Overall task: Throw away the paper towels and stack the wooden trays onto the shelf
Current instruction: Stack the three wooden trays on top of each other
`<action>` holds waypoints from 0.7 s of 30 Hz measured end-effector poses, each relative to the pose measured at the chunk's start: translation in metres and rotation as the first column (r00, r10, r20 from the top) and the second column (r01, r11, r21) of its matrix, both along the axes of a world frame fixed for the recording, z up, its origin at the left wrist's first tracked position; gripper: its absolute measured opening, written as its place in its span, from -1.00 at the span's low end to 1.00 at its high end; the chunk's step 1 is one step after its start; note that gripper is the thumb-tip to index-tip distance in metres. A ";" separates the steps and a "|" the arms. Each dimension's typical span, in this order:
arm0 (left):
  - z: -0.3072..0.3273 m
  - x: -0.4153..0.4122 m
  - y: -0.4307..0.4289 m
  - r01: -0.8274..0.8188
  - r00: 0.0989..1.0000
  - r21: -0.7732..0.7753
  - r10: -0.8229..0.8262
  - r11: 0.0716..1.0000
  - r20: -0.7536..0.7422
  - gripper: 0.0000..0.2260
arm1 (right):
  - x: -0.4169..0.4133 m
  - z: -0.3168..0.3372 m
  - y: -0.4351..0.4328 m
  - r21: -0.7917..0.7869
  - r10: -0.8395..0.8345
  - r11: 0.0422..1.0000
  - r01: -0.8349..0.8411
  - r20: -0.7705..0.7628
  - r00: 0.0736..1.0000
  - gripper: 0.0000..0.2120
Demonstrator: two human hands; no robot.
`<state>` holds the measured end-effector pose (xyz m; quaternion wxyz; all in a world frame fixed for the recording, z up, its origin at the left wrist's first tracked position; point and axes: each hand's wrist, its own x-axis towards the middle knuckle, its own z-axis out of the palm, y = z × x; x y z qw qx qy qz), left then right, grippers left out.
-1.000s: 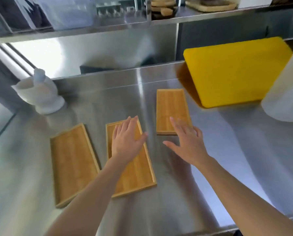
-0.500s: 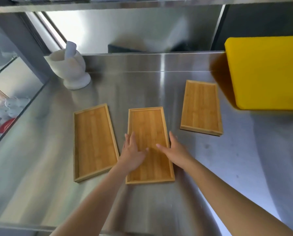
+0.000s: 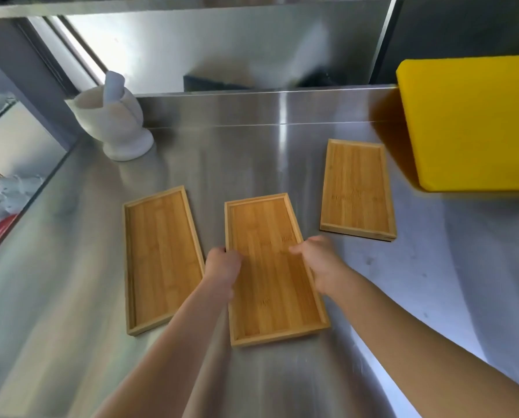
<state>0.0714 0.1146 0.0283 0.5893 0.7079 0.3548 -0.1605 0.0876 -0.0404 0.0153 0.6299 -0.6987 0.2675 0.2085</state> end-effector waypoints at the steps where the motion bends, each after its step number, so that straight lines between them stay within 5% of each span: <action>1: 0.000 0.000 -0.001 0.055 0.998 0.030 -0.056 0.998 0.018 -0.75 | -0.001 0.000 0.000 -0.087 0.032 0.996 -0.030 0.018 0.999 -0.65; 7: 0.031 0.017 -0.010 0.227 0.937 0.147 -0.257 0.963 0.238 -0.78 | 0.002 0.023 -0.020 -0.353 0.216 0.928 -0.120 0.247 0.945 -0.84; 13: 0.059 0.054 -0.056 0.281 0.913 -0.098 -0.234 0.955 0.335 -0.74 | 0.027 0.057 -0.066 -0.574 0.206 0.815 0.086 0.425 0.881 -0.87; 21: 0.050 0.118 -0.140 0.370 0.877 -0.046 -0.332 0.928 0.349 -0.73 | 0.080 0.063 -0.137 -0.382 -0.123 0.854 0.353 0.512 0.850 -0.83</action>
